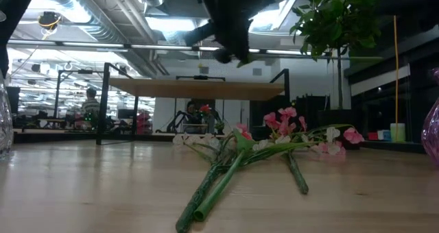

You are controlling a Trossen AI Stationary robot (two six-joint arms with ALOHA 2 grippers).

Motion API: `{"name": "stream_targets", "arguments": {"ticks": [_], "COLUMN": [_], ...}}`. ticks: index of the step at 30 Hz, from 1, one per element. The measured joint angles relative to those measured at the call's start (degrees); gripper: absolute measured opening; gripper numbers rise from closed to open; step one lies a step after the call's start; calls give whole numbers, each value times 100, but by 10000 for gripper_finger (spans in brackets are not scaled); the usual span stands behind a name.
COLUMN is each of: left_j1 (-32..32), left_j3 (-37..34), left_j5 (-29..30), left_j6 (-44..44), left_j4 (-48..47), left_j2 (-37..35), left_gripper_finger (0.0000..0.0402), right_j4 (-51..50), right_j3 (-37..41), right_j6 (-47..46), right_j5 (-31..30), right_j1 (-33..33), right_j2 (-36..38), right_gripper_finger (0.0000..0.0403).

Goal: Pick and place flowers into a vace then onto a shelf
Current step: Put the black flower into the pink vase

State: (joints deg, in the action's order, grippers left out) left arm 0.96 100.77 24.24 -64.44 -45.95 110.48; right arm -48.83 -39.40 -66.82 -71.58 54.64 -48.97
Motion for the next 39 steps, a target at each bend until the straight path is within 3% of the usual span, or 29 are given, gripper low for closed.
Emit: {"name": "stream_targets", "arguments": {"ticks": [8,15,21,30,39], "left_j1": [-19,-190,-402,-516,-813], "left_j3": [0,0,0,0,0], "left_j5": [627,1199,1222,1244,1616], "left_j6": [-1140,-2227,-3106,-3848,-4733], "left_j4": [753,1498,2157,2906,3593], "left_j2": [0,0,0,0,0], "left_gripper_finger": [4,4,4,4,4], "right_j4": [6,-15,69,1104,1165], "right_j3": [-926,-1352,-1605,-1862,-1855], "right_j6": [1014,1357,1971,3638,3561], "right_j5": [209,718,1272,2070,2855], "right_j1": [-456,-1168,-1750,-2238,-2615], "right_j2": [2,4,4,4,-49], "right_gripper_finger": [10,10,10,11,79]}}
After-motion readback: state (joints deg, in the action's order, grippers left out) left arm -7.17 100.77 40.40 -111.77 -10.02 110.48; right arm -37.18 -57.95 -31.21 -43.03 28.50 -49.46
